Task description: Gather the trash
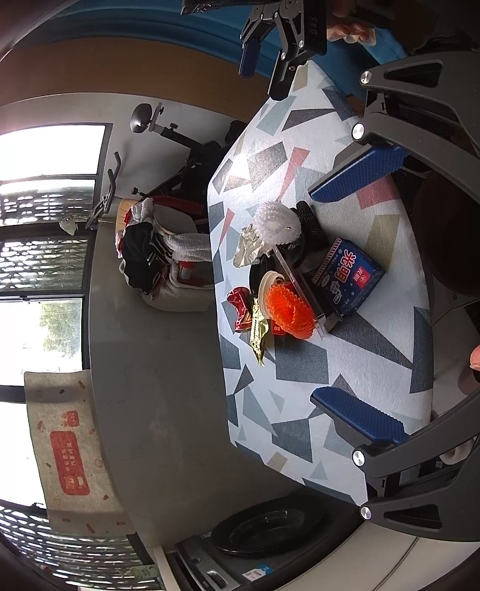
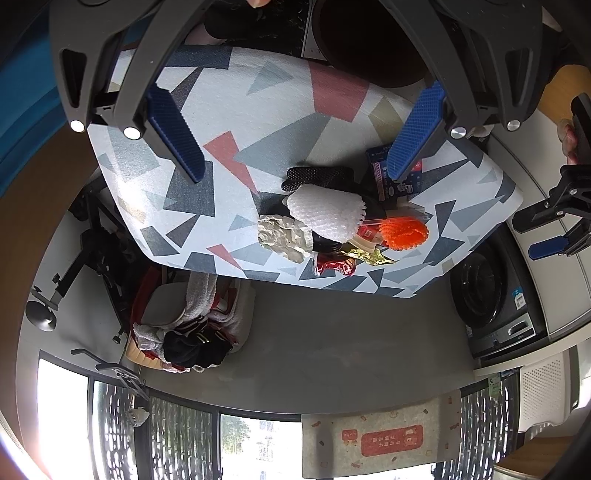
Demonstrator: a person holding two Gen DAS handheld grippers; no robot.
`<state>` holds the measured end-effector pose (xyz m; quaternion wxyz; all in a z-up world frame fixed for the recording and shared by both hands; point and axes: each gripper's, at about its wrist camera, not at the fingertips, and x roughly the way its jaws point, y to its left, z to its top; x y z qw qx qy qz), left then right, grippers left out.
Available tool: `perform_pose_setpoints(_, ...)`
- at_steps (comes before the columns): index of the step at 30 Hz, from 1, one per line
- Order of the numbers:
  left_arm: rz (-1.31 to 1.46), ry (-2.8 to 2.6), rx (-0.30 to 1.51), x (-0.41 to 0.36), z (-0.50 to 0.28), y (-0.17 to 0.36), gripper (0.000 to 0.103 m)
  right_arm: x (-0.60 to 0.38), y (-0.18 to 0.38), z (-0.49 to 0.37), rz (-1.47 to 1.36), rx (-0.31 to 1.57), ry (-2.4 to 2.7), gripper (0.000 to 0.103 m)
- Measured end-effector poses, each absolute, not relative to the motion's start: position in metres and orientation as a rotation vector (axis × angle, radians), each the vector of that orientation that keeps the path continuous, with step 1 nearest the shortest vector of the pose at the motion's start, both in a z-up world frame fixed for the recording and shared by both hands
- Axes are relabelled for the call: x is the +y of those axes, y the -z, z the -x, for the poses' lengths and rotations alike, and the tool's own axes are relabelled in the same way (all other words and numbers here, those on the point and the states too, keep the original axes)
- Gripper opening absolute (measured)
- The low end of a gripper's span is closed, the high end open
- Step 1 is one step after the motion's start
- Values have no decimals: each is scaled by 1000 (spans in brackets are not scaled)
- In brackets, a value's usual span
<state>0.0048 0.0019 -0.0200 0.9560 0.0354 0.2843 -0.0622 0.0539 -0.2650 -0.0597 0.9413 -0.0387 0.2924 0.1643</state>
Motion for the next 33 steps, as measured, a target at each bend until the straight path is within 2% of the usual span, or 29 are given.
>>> perform_pose_setpoints(17,-91,68,628,24,-31,68,98,-262,112,-79,-7,712,-357,97)
perform_pose_setpoints(22,-64,97,698,24,-42,85,98,-260,127,-89,-17,771,-366,97)
perform_pose_setpoints(33,57,66,824,27,-67,126,98,-259,147,-104,42,766,-302,97)
